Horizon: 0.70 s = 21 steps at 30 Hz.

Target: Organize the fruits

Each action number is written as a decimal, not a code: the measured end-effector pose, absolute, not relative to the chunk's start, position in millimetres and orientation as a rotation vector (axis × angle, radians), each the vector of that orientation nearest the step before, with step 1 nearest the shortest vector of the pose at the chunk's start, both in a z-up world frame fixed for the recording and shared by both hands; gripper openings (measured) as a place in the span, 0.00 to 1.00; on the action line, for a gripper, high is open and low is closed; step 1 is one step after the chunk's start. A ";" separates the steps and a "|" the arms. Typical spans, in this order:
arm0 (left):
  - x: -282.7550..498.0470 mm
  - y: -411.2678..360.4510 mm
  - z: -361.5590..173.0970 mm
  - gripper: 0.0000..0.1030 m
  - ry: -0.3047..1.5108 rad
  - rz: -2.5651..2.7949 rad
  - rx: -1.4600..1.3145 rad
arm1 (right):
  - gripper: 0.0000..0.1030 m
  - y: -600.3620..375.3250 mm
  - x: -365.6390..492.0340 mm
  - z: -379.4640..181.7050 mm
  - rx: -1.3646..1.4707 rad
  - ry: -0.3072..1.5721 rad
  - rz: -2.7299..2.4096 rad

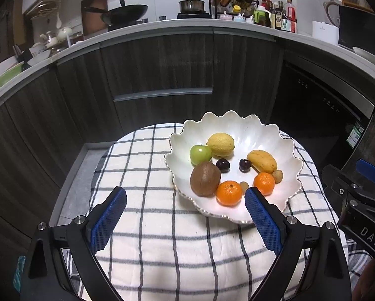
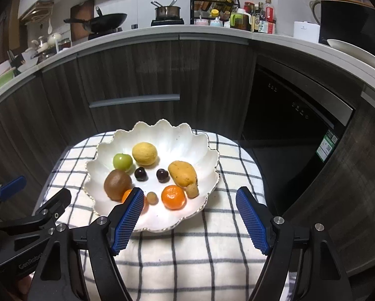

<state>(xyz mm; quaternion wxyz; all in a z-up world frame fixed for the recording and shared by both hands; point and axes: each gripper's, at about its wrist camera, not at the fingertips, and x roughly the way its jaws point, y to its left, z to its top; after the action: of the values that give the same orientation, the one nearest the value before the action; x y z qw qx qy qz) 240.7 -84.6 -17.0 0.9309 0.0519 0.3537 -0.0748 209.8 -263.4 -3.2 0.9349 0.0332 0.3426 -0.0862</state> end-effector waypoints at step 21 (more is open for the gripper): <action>151.0 -53.5 -17.2 0.93 0.679 -0.072 0.081 | 0.77 -245.1 127.7 -6.4 0.049 0.607 -0.187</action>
<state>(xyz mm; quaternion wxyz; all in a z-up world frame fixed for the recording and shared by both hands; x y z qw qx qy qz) 151.0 -53.5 -17.2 0.9414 0.0399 0.3329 -0.0353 127.7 -245.1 -6.4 0.9498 0.0243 0.2983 -0.0917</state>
